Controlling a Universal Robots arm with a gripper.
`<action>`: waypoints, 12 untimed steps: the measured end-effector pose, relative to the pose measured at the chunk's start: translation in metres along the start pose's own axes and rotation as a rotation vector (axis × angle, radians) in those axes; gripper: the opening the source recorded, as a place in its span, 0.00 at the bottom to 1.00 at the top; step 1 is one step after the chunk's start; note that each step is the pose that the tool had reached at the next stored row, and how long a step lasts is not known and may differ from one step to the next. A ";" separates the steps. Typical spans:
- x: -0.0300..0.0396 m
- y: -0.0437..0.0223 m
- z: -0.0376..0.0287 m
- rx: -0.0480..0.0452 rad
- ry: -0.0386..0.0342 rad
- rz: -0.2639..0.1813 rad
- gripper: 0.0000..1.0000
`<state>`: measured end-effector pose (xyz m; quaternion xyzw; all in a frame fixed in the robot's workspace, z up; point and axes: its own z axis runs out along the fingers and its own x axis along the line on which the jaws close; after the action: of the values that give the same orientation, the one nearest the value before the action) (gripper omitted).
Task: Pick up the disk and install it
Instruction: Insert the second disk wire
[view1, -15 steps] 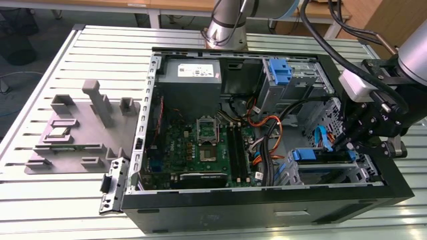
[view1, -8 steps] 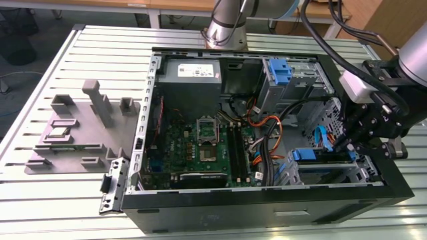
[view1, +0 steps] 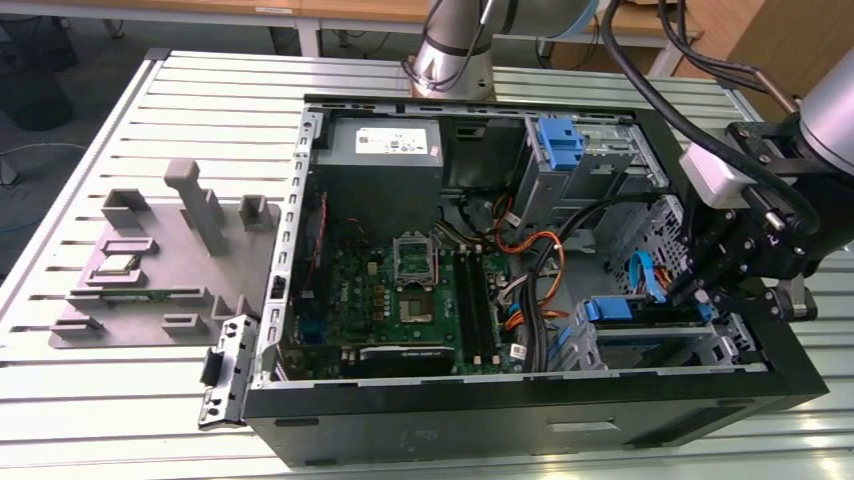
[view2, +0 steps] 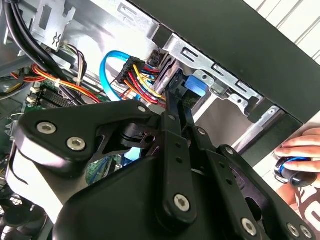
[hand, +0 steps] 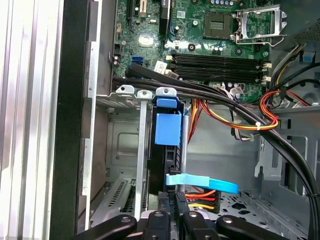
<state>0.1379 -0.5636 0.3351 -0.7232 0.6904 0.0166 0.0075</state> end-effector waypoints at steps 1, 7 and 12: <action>0.0002 0.0000 0.0001 0.0000 -0.0002 0.001 0.17; 0.0005 0.0000 0.0002 0.0012 -0.0004 0.038 0.17; 0.0005 0.0003 0.0005 0.0015 -0.0007 0.043 0.17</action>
<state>0.1377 -0.5641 0.3346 -0.7081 0.7059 0.0165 0.0079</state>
